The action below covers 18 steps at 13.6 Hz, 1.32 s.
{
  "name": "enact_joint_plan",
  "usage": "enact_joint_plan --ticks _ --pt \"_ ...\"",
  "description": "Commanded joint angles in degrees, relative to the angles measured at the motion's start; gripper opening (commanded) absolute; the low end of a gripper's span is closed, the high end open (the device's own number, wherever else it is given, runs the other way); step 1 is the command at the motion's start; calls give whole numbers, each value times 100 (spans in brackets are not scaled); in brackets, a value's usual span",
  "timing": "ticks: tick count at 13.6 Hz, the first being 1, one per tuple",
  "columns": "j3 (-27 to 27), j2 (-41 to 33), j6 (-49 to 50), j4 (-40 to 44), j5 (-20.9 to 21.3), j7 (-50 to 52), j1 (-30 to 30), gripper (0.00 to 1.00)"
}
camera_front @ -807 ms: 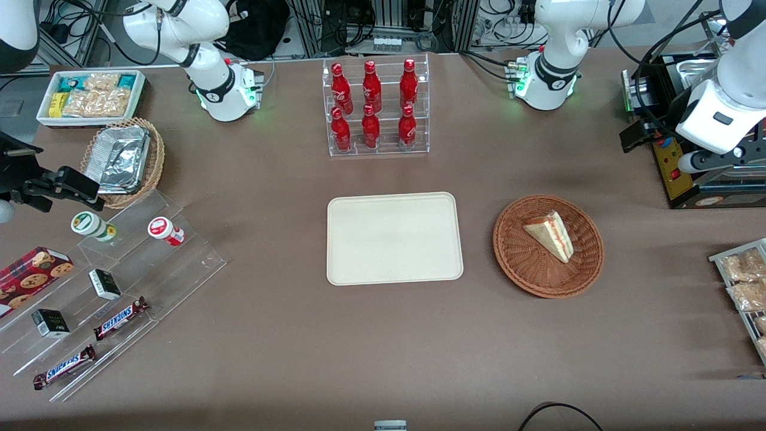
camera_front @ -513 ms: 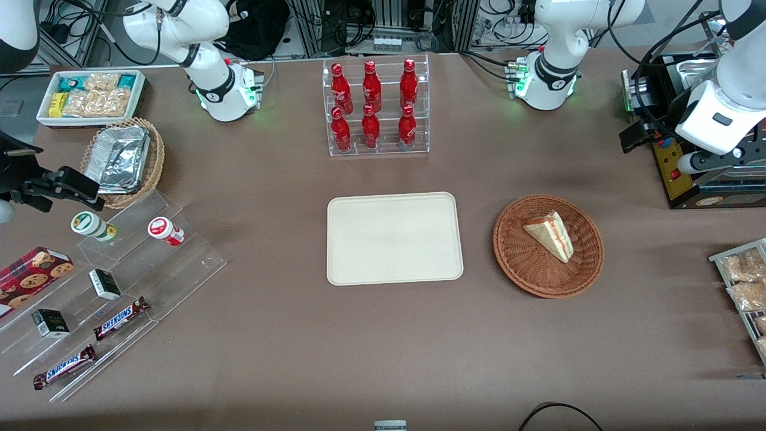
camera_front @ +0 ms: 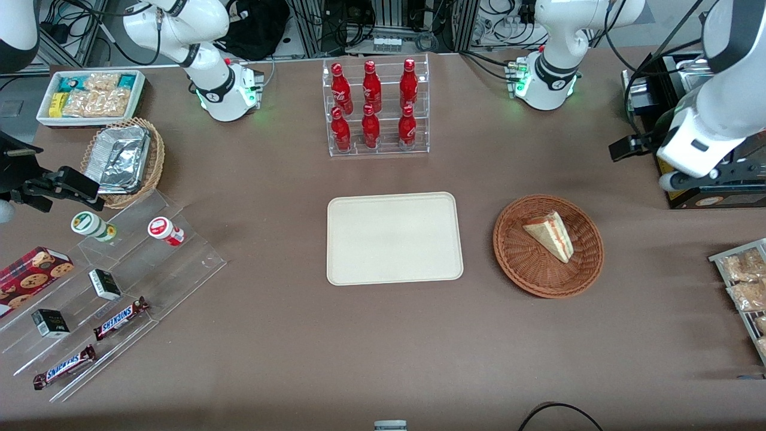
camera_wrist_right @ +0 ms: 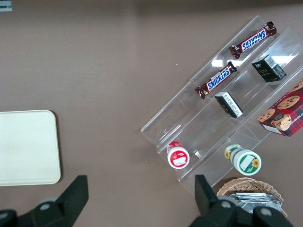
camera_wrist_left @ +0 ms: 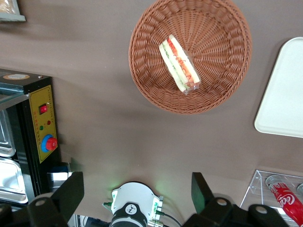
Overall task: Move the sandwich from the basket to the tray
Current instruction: 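Move the left gripper over the wicker basket holding the sandwich, then lower the open left gripper around the wrapped sandwich wedge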
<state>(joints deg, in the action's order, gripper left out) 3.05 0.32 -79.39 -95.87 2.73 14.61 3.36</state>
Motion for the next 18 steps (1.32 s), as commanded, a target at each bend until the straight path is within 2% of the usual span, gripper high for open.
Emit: enact_joint_plan --ticks 1,12,18 --pt "2 266 -208 -36 -36 -55 42 100" --pt "125 399 -2579 -1906 -45 -28 51 100" --pt "196 372 -3757 -2575 -36 954 51 100"
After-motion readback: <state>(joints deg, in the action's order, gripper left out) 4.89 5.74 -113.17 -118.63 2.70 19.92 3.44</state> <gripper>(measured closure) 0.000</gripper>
